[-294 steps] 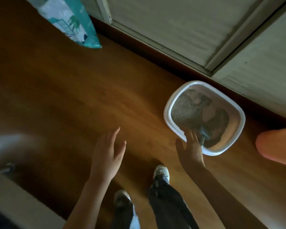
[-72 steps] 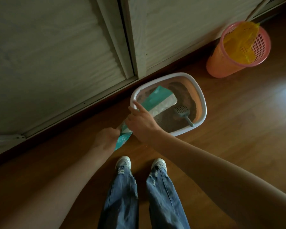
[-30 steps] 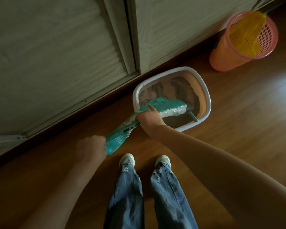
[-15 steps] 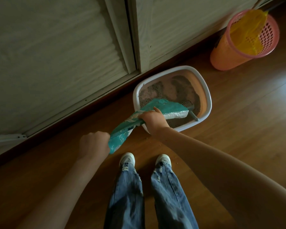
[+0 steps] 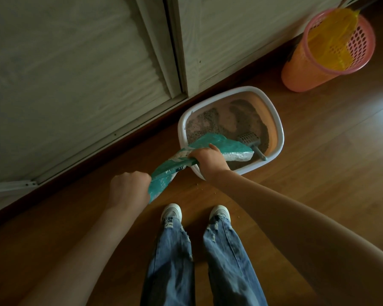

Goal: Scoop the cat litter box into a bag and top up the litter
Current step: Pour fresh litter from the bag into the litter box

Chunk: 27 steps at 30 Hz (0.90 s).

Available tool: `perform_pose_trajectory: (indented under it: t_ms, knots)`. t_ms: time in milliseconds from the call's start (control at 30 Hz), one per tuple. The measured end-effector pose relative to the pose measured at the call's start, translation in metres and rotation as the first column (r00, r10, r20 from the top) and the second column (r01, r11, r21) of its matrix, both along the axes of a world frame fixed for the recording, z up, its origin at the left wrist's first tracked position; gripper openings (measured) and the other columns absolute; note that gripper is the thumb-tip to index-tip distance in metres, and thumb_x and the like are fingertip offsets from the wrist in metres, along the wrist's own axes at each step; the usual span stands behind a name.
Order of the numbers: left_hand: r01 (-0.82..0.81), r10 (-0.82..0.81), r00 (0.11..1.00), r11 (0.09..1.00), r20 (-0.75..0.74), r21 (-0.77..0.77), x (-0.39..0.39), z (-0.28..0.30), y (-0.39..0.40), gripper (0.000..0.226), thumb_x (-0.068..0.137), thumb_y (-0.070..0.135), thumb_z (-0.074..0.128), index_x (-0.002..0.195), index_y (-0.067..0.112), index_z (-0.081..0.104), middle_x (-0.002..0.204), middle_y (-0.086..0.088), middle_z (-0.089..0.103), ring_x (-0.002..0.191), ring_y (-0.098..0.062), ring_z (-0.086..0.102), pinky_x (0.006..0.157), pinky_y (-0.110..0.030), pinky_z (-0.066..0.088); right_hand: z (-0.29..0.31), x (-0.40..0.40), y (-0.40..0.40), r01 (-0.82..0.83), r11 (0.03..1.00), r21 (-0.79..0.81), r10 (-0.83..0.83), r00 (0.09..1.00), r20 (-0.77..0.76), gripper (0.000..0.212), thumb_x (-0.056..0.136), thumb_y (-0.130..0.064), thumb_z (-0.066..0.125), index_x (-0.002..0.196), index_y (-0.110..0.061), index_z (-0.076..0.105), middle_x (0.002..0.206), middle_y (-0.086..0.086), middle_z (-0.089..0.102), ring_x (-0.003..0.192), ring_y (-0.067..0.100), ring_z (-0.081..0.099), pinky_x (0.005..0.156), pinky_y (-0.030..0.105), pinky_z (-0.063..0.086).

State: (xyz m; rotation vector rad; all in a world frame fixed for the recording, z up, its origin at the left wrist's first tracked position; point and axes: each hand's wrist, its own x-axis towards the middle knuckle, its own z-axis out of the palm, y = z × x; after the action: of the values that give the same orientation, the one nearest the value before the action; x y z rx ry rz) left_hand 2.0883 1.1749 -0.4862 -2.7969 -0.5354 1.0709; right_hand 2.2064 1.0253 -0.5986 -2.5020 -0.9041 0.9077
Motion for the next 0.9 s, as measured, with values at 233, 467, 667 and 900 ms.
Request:
perform_pose_trajectory:
  t_ms: [233, 467, 667, 900]
  knots:
    - [0.031, -0.031, 0.999, 1.0, 0.013, -0.004, 0.003, 0.005, -0.006, 0.031, 0.083, 0.038, 0.067, 0.106, 0.02, 0.06, 0.103, 0.001, 0.067, 0.096, -0.016, 0.066, 0.068, -0.025, 0.048, 0.003, 0.0, -0.008, 0.025, 0.999, 0.048, -0.023, 0.999, -0.041, 0.031, 0.095, -0.009, 0.05, 0.123, -0.017, 0.061, 0.127, 0.004, 0.061, 0.127, 0.021, 0.048, 0.12, 0.038, 0.01]
    - [0.032, -0.032, 0.999, 0.999, 0.007, -0.016, -0.002, 0.005, -0.007, 0.035, 0.082, 0.038, 0.068, 0.109, 0.019, 0.059, 0.107, 0.0, 0.067, 0.098, -0.015, 0.066, 0.069, -0.025, 0.05, 0.001, -0.003, -0.009, 0.008, 0.999, 0.034, -0.006, 0.999, -0.053, 0.031, 0.095, -0.01, 0.05, 0.123, -0.019, 0.061, 0.13, 0.002, 0.059, 0.129, 0.019, 0.046, 0.12, 0.039, 0.011]
    - [0.005, -0.005, 1.0, 0.999, 0.014, -0.038, -0.008, -0.001, -0.002, 0.035, 0.082, 0.039, 0.068, 0.11, 0.02, 0.058, 0.108, 0.001, 0.066, 0.099, -0.015, 0.066, 0.07, -0.024, 0.052, 0.004, -0.004, -0.012, -0.083, 0.997, -0.004, 0.083, 0.997, -0.003, 0.028, 0.095, -0.012, 0.051, 0.12, -0.019, 0.062, 0.126, 0.001, 0.061, 0.126, 0.02, 0.048, 0.119, 0.037, 0.012]
    - [-0.017, 0.019, 0.999, 0.998, 0.044, -0.058, -0.02, -0.013, 0.006, 0.026, 0.086, 0.037, 0.064, 0.106, 0.021, 0.058, 0.101, 0.003, 0.066, 0.093, -0.013, 0.066, 0.064, -0.023, 0.047, -0.007, 0.001, -0.031, -0.082, 0.987, -0.135, 0.096, 0.99, 0.103, 0.025, 0.094, -0.015, 0.054, 0.115, -0.021, 0.065, 0.12, -0.004, 0.064, 0.117, 0.016, 0.054, 0.114, 0.031, 0.022]
